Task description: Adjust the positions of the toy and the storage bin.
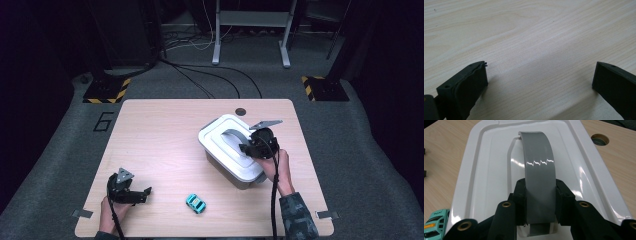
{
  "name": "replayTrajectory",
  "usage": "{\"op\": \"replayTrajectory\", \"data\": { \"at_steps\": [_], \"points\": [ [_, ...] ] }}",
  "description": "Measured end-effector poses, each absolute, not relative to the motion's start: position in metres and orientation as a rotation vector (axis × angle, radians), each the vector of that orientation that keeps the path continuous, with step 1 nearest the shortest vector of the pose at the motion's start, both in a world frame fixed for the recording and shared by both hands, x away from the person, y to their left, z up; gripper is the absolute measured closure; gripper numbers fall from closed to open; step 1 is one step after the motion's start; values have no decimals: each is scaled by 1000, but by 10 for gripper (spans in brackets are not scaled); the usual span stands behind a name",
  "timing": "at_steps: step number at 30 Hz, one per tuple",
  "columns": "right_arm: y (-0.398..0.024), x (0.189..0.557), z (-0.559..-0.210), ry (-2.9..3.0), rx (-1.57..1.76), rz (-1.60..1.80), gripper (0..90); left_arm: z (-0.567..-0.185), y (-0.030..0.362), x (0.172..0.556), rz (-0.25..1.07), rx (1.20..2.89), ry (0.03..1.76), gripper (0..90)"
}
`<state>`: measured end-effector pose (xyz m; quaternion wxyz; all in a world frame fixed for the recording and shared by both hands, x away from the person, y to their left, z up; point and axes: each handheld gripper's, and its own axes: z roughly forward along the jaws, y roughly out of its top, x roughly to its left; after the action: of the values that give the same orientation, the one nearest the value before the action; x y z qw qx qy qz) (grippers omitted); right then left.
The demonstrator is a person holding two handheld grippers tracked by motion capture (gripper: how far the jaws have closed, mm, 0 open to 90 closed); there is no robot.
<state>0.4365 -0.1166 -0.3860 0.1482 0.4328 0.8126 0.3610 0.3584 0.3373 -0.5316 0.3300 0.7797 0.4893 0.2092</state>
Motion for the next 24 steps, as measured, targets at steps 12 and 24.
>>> {"op": "replayTrajectory", "data": {
  "at_steps": [12, 24],
  "points": [
    [-108, 425, -385, 2352, 1252, 1038, 671, -531, 337, 358, 538, 2041, 1282, 0],
    [-98, 412, -386, 2363, 1229, 1040, 670, -532, 337, 358, 545, 2036, 1281, 0]
  ]
}}
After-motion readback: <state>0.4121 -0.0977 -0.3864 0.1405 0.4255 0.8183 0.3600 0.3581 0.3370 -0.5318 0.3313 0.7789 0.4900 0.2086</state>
